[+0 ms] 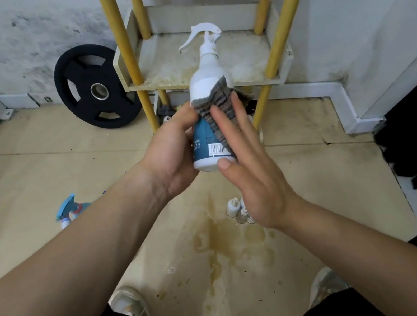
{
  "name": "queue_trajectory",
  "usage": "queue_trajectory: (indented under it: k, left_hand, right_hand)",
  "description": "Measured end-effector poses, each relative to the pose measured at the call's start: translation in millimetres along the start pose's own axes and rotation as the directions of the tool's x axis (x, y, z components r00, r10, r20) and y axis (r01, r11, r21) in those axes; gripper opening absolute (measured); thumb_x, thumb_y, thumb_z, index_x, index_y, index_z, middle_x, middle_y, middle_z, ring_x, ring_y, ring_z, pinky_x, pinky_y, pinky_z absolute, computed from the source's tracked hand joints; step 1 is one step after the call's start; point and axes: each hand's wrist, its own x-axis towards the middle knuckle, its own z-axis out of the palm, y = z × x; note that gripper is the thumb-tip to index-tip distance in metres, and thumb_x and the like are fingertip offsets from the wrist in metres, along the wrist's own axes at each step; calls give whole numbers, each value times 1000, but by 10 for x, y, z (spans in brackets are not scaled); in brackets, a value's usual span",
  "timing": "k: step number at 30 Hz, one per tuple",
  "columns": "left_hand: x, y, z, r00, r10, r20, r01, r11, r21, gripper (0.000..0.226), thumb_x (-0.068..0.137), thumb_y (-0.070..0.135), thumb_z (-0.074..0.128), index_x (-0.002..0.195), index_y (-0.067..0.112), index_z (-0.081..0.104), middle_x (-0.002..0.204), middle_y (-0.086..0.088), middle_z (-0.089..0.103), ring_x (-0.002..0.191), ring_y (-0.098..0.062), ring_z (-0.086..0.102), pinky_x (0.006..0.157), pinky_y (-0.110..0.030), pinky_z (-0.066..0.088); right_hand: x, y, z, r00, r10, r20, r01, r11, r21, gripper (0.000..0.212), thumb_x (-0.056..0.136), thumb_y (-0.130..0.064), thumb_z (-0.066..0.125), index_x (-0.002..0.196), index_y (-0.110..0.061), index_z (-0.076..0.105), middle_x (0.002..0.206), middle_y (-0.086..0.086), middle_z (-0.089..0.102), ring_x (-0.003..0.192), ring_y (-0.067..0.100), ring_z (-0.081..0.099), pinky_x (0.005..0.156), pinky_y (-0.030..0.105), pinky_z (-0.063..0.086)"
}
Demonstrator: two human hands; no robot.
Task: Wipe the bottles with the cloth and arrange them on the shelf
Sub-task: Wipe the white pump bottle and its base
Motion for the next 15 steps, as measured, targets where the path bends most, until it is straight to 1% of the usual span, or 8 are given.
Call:
queue_trajectory:
  k: [2, 3, 6, 8, 10, 13, 14, 15]
  left_hand:
    - [-4, 25, 1, 999, -29, -25, 28, 999, -40, 36, 102, 22, 49, 136, 16, 60, 124, -18, 66, 109, -32, 64, 100, -51, 53]
    - [-4, 35, 5, 998, -39, -42, 36, 997, -62, 36, 102, 22, 51, 136, 15, 60, 124, -17, 66, 110, -33, 65, 101, -52, 53]
    - [14, 50, 0, 994, -57, -92, 48, 994, -99, 35, 105, 27, 49, 135, 15, 61, 128, -17, 67, 112, -31, 67, 96, -50, 56]
    - [27, 52, -14, 991, -82, -104, 71, 992, -109, 42, 107, 37, 45, 135, 11, 60, 131, -17, 66, 116, -31, 67, 97, -48, 56]
    - [36, 58, -35, 988, -95, -118, 82, 991, -105, 47, 107, 42, 42, 135, 8, 59, 129, -18, 68, 119, -31, 66, 99, -47, 55]
    - [35, 74, -34, 994, -62, -89, 56, 996, -71, 44, 107, 39, 41, 134, 7, 58, 128, -16, 68, 119, -31, 66, 101, -48, 54]
    - [38, 73, -22, 997, -30, -71, 28, 999, -37, 39, 107, 34, 42, 129, 6, 59, 125, -15, 68, 115, -30, 67, 98, -47, 56]
    - [43, 67, -10, 999, 5, -50, -4, 1000, 2, 30, 107, 28, 43, 123, 8, 60, 119, -13, 69, 109, -29, 67, 90, -45, 59]
  right_hand:
    - [-20, -7, 17, 1000, -15, 0, 15, 999, -35, 67, 99, -41, 34, 161, -21, 19, 172, -2, -6, 158, 13, 0, 126, 49, 21]
    - [-20, -7, 19, 1000, -16, 0, 16, 999, -44, 67, 99, -41, 35, 161, -20, 20, 172, -1, -5, 158, 15, 1, 125, 51, 22]
    - [-37, -9, 41, 999, -36, 1, 36, 997, -62, 67, 99, -40, 35, 161, -17, 23, 172, 2, -3, 158, 19, 2, 124, 55, 23]
    - [-74, 2, 72, 999, -39, 15, 40, 997, -70, 68, 99, -41, 35, 161, -18, 23, 172, 2, -2, 159, 20, 2, 123, 57, 23]
    - [-106, 13, 96, 999, -25, 32, 28, 997, -73, 68, 98, -42, 35, 161, -20, 24, 172, -1, -2, 159, 21, 1, 122, 58, 24]
    - [-87, 28, 73, 999, -41, 25, 42, 997, -68, 64, 100, -39, 34, 161, -20, 26, 172, 0, -1, 158, 19, 2, 124, 54, 23]
    - [-59, 31, 50, 999, -46, 14, 47, 998, -51, 61, 102, -38, 32, 160, -20, 26, 172, 1, -1, 158, 17, 3, 126, 48, 22]
    - [-32, 38, 26, 999, -38, 3, 38, 999, -20, 58, 104, -36, 31, 160, -21, 24, 172, 0, -3, 158, 13, 3, 127, 39, 20]
